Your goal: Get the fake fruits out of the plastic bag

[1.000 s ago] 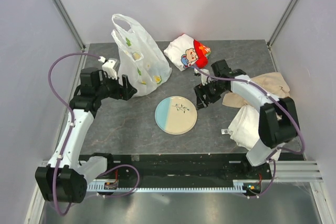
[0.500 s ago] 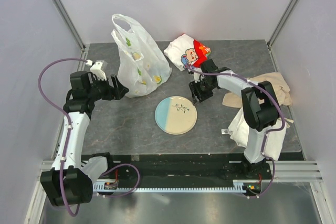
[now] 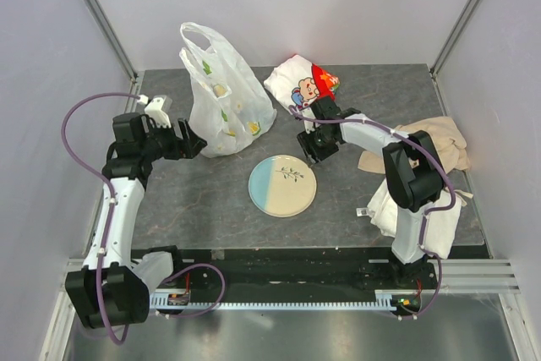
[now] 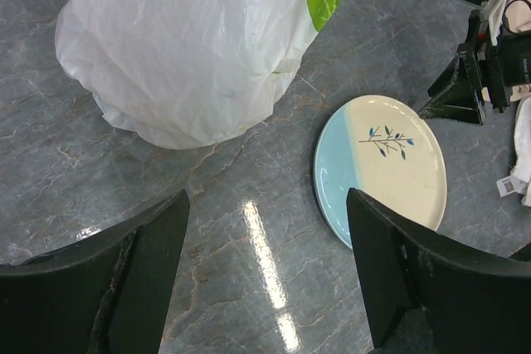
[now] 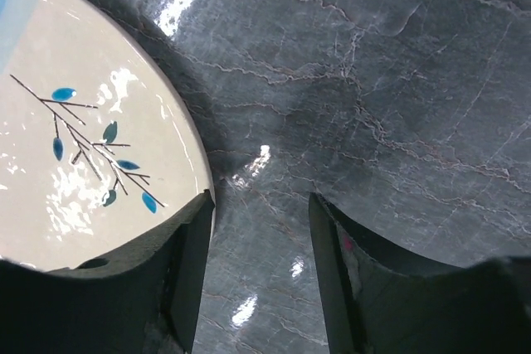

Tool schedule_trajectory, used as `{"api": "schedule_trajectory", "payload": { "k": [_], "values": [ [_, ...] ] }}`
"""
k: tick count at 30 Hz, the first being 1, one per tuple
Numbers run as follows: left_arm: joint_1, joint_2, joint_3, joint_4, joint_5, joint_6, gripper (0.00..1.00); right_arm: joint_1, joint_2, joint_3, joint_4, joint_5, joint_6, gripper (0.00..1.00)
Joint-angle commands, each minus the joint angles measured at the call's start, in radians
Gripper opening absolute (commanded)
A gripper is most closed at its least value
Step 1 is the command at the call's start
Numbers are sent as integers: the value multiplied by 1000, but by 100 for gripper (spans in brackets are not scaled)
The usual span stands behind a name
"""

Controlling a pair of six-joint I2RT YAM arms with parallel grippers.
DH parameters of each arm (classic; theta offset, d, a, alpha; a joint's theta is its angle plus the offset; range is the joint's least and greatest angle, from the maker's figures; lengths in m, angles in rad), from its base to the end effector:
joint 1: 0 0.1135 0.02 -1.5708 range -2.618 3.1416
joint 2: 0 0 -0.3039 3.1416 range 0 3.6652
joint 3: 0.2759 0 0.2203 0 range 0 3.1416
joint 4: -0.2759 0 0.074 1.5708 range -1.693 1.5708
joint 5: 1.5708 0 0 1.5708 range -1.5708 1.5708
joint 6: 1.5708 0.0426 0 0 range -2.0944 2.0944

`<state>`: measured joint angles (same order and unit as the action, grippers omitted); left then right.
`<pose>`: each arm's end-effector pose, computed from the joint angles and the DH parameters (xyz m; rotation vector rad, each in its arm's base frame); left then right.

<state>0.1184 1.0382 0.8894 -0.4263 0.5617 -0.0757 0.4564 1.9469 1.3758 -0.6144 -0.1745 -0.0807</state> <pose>0.1780 -0.0017 0.3434 0.1227 2.0961 -0.5742 0.3432 0.1767 0.2246 -0.7822 2.6639 0.3397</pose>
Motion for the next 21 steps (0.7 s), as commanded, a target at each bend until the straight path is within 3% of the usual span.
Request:
{"api": "schedule_trajectory", "payload": {
  "k": [1, 8, 11, 17, 21],
  "values": [
    [6, 11, 43, 60, 41, -48, 84, 21, -46, 17, -11, -23, -30, 59],
    [13, -46, 98, 8, 56, -151, 80, 53, -42, 6, -7, -28, -50, 61],
    [13, -86, 112, -14, 135, -179, 80, 61, -31, 14, 2, 39, -44, 61],
    [13, -66, 148, -63, 115, -148, 80, 54, 47, 29, 5, 209, -36, 61],
    [13, -47, 164, -55, 89, -252, 79, 22, 67, 32, 5, 259, -36, 60]
  ]
}}
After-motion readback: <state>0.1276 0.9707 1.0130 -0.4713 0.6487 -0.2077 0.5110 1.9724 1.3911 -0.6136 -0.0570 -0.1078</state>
